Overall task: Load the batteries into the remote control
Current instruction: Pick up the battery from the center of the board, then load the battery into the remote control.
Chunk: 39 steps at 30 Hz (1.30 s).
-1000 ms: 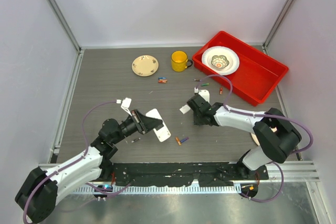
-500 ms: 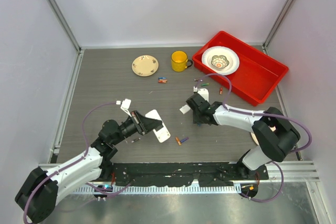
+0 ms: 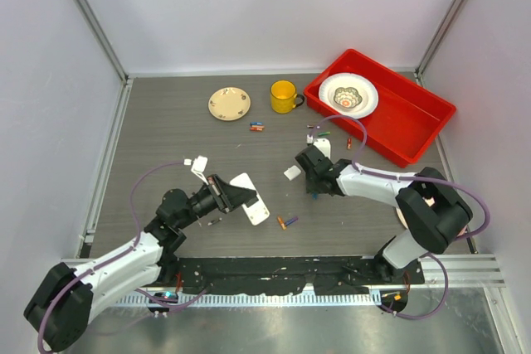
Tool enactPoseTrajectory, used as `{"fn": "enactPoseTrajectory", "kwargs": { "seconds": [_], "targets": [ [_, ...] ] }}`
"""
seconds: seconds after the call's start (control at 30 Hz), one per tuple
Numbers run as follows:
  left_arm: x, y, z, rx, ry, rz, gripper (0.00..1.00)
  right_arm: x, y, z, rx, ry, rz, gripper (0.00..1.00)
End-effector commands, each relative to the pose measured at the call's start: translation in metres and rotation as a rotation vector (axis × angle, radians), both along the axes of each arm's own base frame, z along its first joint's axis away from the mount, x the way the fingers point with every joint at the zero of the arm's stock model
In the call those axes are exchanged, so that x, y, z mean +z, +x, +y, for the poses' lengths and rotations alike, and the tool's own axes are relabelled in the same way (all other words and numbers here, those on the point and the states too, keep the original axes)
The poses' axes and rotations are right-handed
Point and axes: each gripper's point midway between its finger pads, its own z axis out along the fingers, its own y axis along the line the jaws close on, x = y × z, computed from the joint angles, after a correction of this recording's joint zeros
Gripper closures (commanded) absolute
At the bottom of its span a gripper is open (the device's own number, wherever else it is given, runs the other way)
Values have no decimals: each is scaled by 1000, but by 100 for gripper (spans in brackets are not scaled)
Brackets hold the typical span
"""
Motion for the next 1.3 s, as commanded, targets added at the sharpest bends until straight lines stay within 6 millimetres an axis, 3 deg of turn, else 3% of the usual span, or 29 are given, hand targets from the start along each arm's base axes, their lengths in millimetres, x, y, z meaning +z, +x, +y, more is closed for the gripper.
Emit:
{"fn": "enactPoseTrajectory", "kwargs": {
  "seconds": [0.0,0.13,0.23,0.37,0.4,0.47,0.5,0.6,0.63,0.7,0.73,0.77,0.8,0.87,0.9,1.1,1.23,1.27],
  "targets": [
    [13,2,-1,3,-39,-31,100,2,8,5,4,10,-16,79],
    [14,3,-1,2,-39,-34,100,2,5,5,12,21,-9,87],
    [14,4,-2,2,-34,-35,100,14,3,6,15,56,-34,93],
    [14,5,-7,-17,-19,-33,100,56,-1,19,60,196,-117,99],
    [21,5,-9,-34,-26,-46,100,85,-5,28,103,274,-172,99],
    [23,5,-14,-56,-32,-42,100,114,-11,37,160,349,-234,99],
    [27,7,-19,-74,-39,-42,100,139,-15,39,189,393,-291,99],
    [34,12,-31,-117,-70,-15,100,177,-33,50,318,434,-349,99],
    [37,9,-36,-158,-82,-11,100,202,-43,57,409,462,-389,99],
    [53,9,-45,-209,-126,-10,100,215,-58,60,493,467,-389,99],
    [46,7,-52,-259,-118,23,100,235,-68,65,572,492,-414,99],
    [48,6,-56,-289,-127,30,100,241,-77,69,618,501,-413,99],
    [63,7,-61,-321,-164,27,100,245,-85,69,656,500,-411,99],
    [56,2,-70,-412,-158,81,100,262,-100,71,742,511,-452,99],
    [67,3,-76,-450,-181,87,100,265,-106,71,781,508,-460,99],
    [79,-10,-89,-662,-182,159,100,295,-136,66,980,505,-604,99],
    [67,-12,-93,-693,-74,161,100,301,-139,65,1050,460,-641,99],
    [60,-14,-93,-688,-14,234,100,299,-139,65,1063,444,-638,99]
  ]
}}
